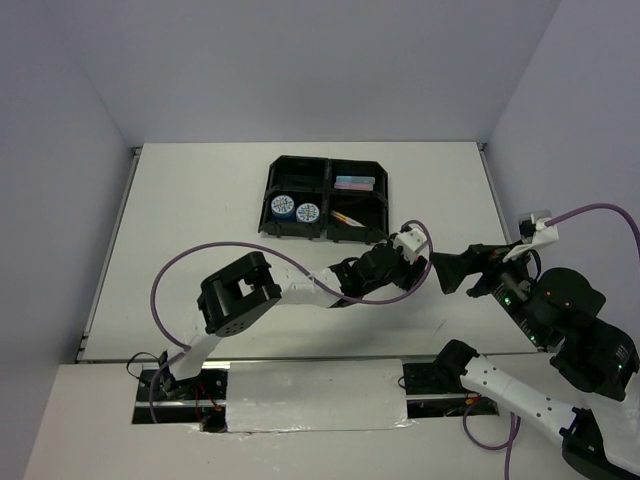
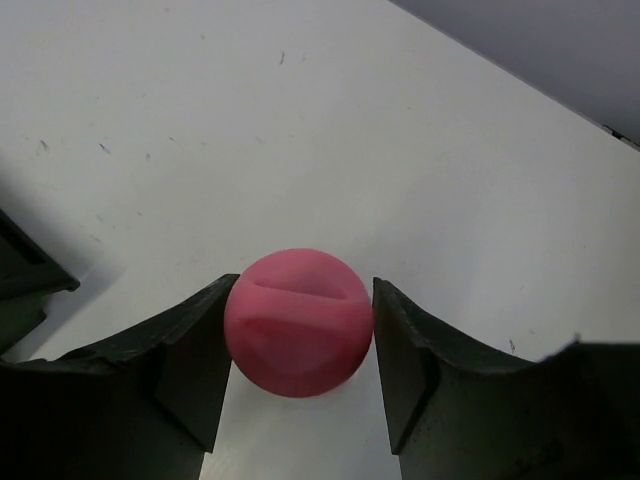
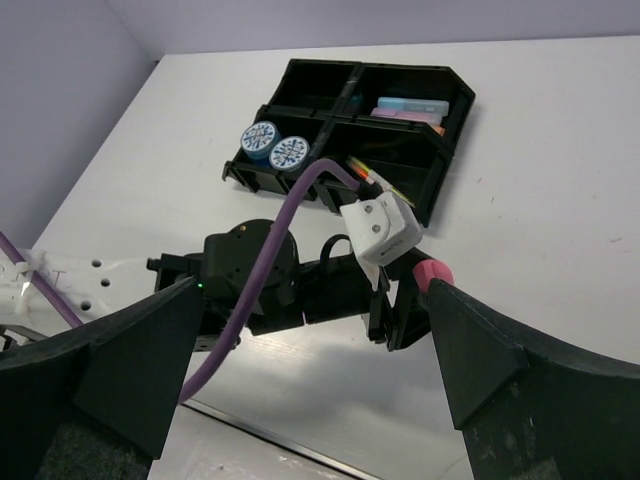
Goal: Sort the stationery into containers
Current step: Pick up the stationery from the center of the board, then place the stationery in the storage box.
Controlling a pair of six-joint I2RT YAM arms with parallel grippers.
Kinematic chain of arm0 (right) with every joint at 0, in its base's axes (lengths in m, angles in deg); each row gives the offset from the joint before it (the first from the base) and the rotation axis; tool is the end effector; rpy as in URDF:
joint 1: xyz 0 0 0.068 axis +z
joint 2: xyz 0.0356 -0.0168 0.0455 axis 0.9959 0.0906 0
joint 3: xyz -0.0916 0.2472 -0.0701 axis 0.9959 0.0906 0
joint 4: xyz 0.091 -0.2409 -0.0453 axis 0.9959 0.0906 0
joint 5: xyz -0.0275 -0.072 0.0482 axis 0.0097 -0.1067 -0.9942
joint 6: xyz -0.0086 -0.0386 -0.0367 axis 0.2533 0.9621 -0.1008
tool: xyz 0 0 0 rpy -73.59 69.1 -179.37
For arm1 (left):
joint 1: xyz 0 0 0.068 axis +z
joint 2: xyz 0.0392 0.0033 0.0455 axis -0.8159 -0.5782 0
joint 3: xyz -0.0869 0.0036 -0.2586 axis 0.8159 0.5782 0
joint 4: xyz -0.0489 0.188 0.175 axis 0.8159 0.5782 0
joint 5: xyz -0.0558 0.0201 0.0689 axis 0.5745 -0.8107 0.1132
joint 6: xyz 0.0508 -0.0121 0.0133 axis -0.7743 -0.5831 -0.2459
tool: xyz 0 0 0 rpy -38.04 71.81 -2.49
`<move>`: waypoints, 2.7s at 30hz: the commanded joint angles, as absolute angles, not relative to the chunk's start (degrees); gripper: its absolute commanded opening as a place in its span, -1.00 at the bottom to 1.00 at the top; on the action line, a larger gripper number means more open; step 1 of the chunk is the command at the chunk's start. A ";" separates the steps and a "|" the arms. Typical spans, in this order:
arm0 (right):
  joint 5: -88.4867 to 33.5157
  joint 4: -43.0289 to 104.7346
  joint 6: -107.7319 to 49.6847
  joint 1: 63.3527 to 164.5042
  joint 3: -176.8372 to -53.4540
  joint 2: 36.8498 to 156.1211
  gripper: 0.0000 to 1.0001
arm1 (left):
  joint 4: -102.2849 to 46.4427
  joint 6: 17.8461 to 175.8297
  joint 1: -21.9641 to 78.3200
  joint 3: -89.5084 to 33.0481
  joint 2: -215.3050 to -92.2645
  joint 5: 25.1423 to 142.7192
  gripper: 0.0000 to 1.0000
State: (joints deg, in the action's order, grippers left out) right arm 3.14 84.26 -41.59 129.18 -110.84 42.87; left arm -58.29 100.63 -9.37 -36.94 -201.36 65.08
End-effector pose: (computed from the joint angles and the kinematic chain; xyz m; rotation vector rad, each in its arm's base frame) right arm 0.0282 0.0082 0.4295 -0.0871 1.7543 0.4665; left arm 0.2217 -0.4405 0.1970 0.6164 1.7064 -0.8470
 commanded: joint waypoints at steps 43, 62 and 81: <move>-2.97 70.51 -40.49 129.36 -101.83 44.75 0.99 | -33.34 123.14 33.58 -64.80 -200.02 63.71 -0.99; -5.43 66.56 -38.82 129.36 -98.75 48.54 0.99 | -48.14 117.44 29.11 -53.27 -204.33 63.64 -0.38; -5.26 65.41 -39.17 129.36 -97.70 49.15 0.99 | -46.40 111.36 24.18 -46.15 -189.75 56.26 0.99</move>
State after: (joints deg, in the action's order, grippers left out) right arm -5.71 68.69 -39.51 129.18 -98.06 48.55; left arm -45.24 112.74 24.48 -44.77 -196.22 59.40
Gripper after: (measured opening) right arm 0.996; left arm 0.993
